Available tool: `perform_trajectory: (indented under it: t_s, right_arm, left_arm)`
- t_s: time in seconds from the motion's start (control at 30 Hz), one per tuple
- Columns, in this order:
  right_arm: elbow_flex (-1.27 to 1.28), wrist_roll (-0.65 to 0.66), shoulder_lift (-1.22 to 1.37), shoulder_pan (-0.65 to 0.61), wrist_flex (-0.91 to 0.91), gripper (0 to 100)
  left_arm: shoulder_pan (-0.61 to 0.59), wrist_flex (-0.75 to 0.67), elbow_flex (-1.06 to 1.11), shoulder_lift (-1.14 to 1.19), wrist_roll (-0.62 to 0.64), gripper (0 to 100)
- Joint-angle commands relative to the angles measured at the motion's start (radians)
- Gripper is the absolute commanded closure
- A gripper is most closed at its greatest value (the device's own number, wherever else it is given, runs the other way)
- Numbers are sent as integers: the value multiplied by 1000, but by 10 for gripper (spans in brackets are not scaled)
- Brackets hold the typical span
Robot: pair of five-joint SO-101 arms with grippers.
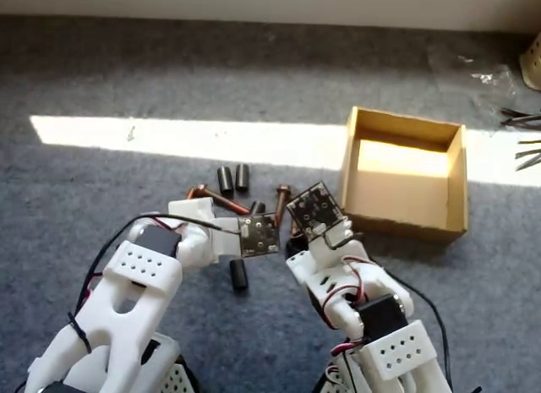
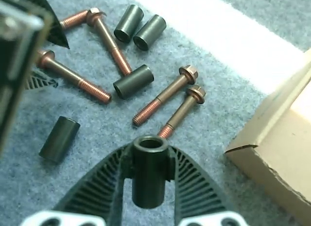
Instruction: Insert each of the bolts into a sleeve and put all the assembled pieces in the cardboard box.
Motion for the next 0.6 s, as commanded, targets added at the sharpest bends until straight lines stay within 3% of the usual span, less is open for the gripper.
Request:
perform_trajectory:
  t_s: [0.0,0.57]
  right_arm:
    - [-8,-6,-16,15,-27,993]
    - [-7,48,-18,15,-25,993]
  left_arm:
    - [-30,-14,-2,21,-60,844]
    - [-45,-35,-255,532,-89,845]
